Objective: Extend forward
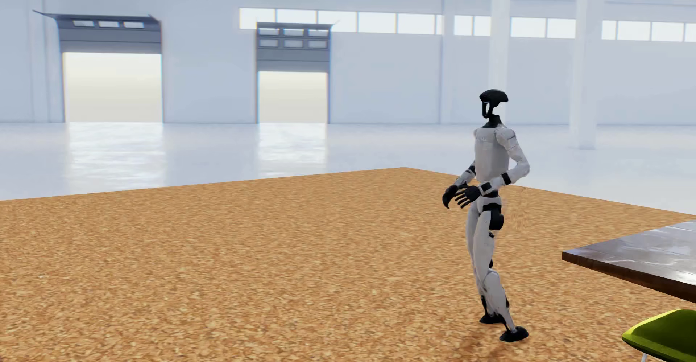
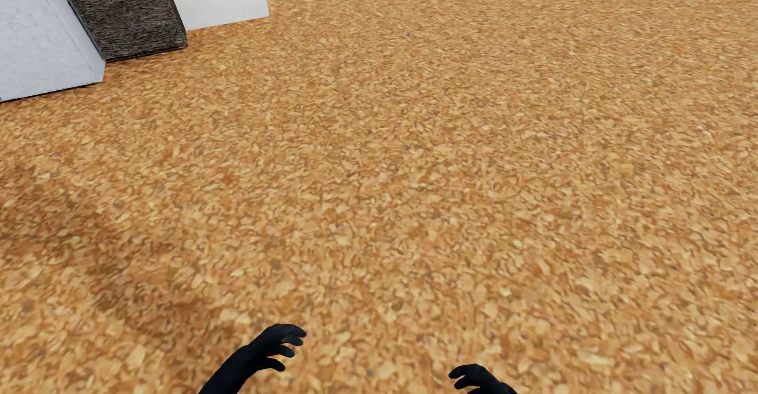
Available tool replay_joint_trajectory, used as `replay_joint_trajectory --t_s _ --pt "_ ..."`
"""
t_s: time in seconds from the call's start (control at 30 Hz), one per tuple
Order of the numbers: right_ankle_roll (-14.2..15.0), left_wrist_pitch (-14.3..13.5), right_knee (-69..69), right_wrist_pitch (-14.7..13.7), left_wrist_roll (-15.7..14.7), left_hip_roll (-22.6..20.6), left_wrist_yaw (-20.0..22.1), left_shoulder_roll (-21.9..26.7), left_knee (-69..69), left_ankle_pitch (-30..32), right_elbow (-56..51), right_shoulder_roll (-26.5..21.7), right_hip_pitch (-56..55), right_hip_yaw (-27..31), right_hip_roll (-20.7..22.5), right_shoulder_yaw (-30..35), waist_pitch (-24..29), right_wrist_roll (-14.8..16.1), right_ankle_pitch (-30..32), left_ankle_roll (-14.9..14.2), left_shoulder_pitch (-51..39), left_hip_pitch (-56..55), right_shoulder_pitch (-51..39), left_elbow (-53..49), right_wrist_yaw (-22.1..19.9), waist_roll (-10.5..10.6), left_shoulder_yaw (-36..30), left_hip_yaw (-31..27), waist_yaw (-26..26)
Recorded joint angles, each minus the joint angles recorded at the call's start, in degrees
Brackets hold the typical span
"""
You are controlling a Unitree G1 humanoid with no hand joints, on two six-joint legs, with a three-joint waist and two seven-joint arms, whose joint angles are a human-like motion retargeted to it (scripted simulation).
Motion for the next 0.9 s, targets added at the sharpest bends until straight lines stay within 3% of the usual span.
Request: replay_joint_trajectory --t_s 0.07,0.13,0.17,0.2,0.27,0.37,0.43,0.5,0.53,0.63,0.9 --pt "0.0 0.0 -0.3 0.0 0.0 0.1 0.0 -0.4 -0.8 1.1 8.5 1.7 0.1 0.0 0.2 -0.1 -1.1 0.0 0.4 0.0 0.8 0.3 0.6 -6.8 0.0 0.5 4.5 0.0 1.5" --pt "0.0 0.0 -0.6 0.0 0.0 -0.1 0.0 1.8 0.3 1.1 16.5 2.6 0.3 0.0 0.3 1.0 -1.8 0.0 1.2 0.0 -5.7 1.0 0.1 -11.0 0.0 1.0 7.7 0.0 0.0" --pt "0.0 0.0 -0.5 0.0 0.0 -0.3 0.0 3.6 -15.0 17.5 19.1 2.7 0.3 0.0 0.3 2.0 -1.9 0.0 1.4 0.0 -11.9 1.5 -0.3 -11.3 0.0 1.3 8.8 0.0 -1.9" --pt "0.0 0.0 -0.6 0.0 0.0 -0.5 0.0 5.8 -15.4 27.6 21.7 2.5 0.4 0.0 0.3 3.2 -2.0 0.0 1.7 0.0 -19.0 2.2 -1.1 -10.2 0.0 1.7 9.6 0.0 -4.2" --pt "0.0 0.0 -0.7 0.0 0.0 -0.8 0.0 11.5 -16.6 24.6 27.1 1.1 0.6 0.0 0.2 6.7 -1.7 0.0 0.9 0.0 -36.1 4.0 -3.8 -2.7 0.0 3.3 6.4 0.0 -9.1" --pt "0.0 0.0 -0.1 0.0 0.0 -1.2 0.0 18.5 -18.6 26.4 34.4 -2.2 0.5 0.0 0.3 11.5 -0.7 0.0 -2.3 0.0 -63.8 6.7 -8.5 18.9 0.0 6.9 -7.4 0.0 -15.7" --pt "0.0 0.0 0.1 0.0 0.0 -1.6 0.0 20.8 -20.0 28.6 37.4 -5.2 0.4 0.0 0.6 15.0 0.5 0.0 -3.8 0.0 -80.4 8.7 -11.5 40.8 0.0 9.7 -22.5 0.0 -20.9" --pt "0.0 0.0 0.3 0.0 0.0 -2.2 0.0 21.6 -24.3 32.8 40.1 -7.6 0.0 0.0 0.5 18.4 1.5 0.0 -5.1 0.0 -90.7 10.1 -14.6 62.6 0.0 12.0 -37.8 0.0 -26.9" --pt "0.0 0.0 0.6 0.0 0.0 -2.5 0.0 22.1 -5.7 32.8 41.0 -8.3 -0.2 0.0 0.6 19.2 2.0 0.0 -6.0 0.0 -93.4 10.8 -15.5 70.6 0.0 12.7 -39.8 0.0 -29.5" --pt "0.0 0.0 2.2 0.0 0.0 -3.3 0.0 24.4 -6.1 32.8 43.1 -9.4 -1.1 0.0 0.7 18.4 2.7 0.0 -8.5 0.0 -96.7 12.0 -15.2 83.3 0.0 13.7 -39.8 0.0 -33.7" --pt "0.0 0.0 3.3 0.0 0.0 -4.0 0.0 28.4 -6.1 32.8 53.2 -9.1 -3.2 0.0 1.3 14.2 1.0 0.0 -8.4 0.0 -92.4 11.8 -7.0 86.1 0.0 13.4 -39.8 0.0 -33.0"
